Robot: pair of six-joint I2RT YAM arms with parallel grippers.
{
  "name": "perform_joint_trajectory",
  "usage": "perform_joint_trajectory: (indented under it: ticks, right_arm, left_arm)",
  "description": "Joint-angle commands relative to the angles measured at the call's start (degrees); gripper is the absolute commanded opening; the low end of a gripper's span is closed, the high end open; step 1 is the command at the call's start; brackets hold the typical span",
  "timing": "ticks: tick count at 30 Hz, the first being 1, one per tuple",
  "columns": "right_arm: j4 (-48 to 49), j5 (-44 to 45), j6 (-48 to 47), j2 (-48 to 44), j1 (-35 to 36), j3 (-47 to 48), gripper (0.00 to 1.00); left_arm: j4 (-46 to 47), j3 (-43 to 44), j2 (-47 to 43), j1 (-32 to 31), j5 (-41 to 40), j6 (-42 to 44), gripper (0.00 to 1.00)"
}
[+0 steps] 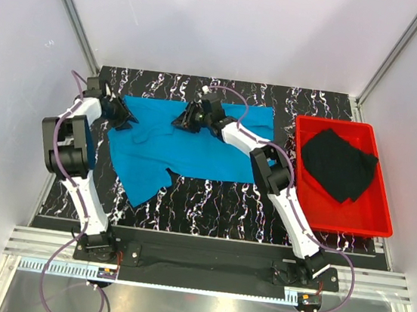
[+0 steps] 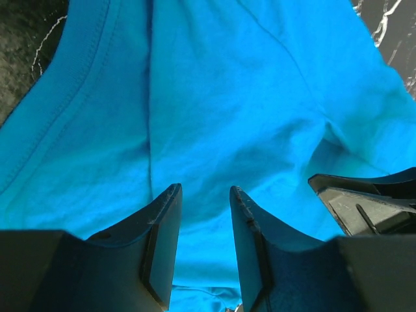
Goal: Fold and stack the t-shirts
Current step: Fold the tshirt
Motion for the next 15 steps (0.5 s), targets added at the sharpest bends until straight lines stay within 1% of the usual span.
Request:
perform_joint_trajectory:
  ticks: [1,9,15]
  right_arm:
    - [0.78,1.03,0.99,0.44,1.13,2.87,0.38]
    - [1.92,0.07,2.22,1.67,1.83,1.81,0.38]
    - [0.35,0.33,1.79,2.29,1.92,1.99,0.38]
  left_arm:
    - [1.34,2.66,2.21,0.32,2.03,0.79,0.40]
    - [1.08,2.40,4.15,0.50,1.87,0.53,0.40]
    - [1.17,2.31,4.50,0.50,1.78,0.70,0.40]
